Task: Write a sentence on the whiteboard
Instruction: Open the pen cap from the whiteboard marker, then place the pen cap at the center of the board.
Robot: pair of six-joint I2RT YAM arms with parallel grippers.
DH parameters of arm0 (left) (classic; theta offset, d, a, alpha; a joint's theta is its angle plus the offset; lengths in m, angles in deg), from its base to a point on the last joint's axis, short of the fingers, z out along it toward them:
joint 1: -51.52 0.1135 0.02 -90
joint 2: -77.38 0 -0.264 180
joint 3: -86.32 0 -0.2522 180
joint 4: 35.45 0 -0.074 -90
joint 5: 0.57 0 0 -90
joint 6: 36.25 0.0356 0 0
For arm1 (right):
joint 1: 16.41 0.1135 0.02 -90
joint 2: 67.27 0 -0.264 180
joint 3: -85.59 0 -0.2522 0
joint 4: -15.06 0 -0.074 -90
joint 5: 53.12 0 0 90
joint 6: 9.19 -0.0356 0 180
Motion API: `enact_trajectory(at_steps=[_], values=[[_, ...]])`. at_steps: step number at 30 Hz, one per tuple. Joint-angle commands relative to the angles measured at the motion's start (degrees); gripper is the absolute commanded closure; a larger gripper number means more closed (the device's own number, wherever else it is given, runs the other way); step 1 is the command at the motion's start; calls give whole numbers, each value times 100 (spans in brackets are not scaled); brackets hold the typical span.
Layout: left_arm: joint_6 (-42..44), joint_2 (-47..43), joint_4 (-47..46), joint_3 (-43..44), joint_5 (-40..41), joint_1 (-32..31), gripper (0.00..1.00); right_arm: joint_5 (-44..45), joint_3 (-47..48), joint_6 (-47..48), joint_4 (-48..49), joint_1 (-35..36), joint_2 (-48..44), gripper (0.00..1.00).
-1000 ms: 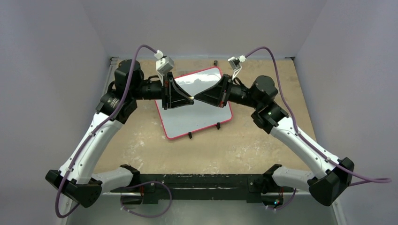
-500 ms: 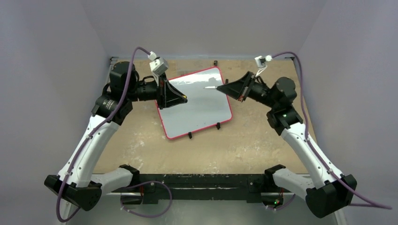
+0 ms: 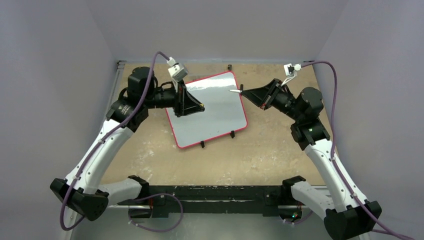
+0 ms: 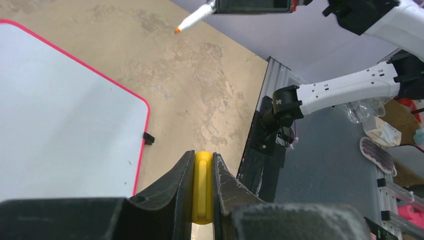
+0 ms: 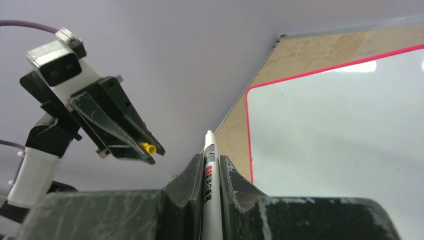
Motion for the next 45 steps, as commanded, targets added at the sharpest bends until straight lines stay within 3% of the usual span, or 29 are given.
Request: enact_trajectory(at_steps=[1,5,13,30,45], values=[[-305,260,-513,-309,745,-501,100,1241,363,1079,-788,-29,-435,100],[-621,412,-1137,-879,1143,-879,100,2039,283,1465,-1211,-30,-651,100],[-757,1140,-2071,-1702,1890,-1716,100,2545,-175,1600,-1193,-34,-1023,100],[-890,3556,-3616,-1398,2787,-2615,100,3519,-499,2052,-1148,-29,-1435,100],[-943,4486,-4229,-1129,2995,-2796,100,3309,-538,2218,-1073,-29,-1319,100]])
